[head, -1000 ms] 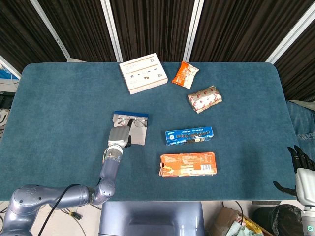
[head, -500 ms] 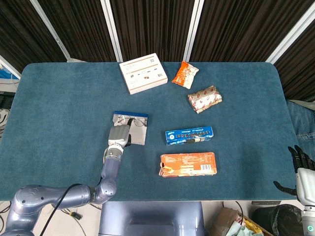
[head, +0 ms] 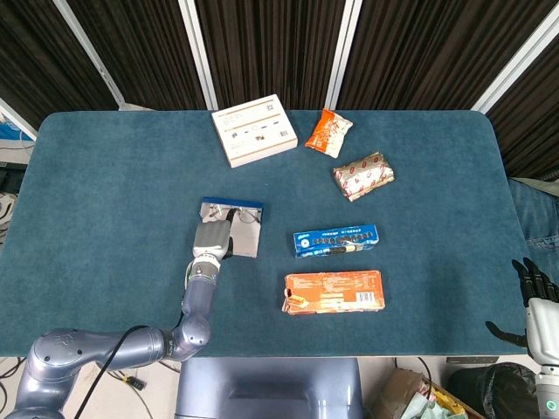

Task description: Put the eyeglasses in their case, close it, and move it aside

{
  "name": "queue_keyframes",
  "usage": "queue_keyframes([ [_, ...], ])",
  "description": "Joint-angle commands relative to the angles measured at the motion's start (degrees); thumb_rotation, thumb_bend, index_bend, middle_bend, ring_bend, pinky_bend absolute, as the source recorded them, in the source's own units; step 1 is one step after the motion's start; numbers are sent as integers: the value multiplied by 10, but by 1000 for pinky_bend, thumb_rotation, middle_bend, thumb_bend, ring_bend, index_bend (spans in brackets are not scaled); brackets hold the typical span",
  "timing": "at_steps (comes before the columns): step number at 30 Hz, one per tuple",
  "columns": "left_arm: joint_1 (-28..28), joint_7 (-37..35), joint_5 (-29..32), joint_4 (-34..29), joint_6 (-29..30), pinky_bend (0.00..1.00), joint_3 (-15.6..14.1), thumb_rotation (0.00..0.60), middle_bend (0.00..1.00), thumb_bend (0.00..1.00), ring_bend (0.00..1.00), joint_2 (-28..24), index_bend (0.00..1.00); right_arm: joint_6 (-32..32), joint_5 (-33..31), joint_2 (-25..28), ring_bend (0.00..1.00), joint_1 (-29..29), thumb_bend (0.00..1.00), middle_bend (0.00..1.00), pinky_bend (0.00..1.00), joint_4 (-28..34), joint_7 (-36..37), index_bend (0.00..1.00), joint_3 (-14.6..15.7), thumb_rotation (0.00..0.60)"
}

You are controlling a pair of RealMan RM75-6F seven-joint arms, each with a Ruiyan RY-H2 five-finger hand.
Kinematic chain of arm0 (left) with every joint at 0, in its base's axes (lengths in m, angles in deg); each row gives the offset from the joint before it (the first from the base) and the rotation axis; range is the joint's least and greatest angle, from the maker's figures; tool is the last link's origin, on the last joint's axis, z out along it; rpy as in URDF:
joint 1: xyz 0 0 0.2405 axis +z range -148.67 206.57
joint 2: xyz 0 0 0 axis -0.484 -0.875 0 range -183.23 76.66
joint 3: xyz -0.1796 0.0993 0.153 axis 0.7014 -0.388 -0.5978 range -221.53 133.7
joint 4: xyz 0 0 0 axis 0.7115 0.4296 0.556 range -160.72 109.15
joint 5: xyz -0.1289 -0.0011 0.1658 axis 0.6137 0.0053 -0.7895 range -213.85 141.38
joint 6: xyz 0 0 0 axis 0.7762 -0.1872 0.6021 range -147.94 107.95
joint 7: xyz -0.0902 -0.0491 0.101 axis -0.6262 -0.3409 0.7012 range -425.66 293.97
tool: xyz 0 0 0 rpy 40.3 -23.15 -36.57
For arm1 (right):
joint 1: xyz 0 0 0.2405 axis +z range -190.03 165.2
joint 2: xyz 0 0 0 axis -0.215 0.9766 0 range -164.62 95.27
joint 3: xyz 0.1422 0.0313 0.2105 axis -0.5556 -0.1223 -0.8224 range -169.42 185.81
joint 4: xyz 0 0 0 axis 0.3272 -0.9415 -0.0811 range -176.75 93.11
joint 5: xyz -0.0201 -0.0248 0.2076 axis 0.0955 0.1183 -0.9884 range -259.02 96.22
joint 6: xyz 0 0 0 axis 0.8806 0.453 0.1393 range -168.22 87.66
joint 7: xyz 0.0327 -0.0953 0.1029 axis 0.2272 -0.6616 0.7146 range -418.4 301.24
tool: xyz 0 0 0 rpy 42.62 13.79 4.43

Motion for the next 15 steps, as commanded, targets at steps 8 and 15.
queue_keyframes([
  [8,-3,4,0,14,1,862,9,600,841,639,846,4,0,-1,-2,0,106,0,200,3,161,1,-1,46,0,600],
  [15,-1,14,2,5,0,862,5,600,841,638,846,4,0,-1,-2,0,106,0,199,3,161,1,-1,46,-1,600],
])
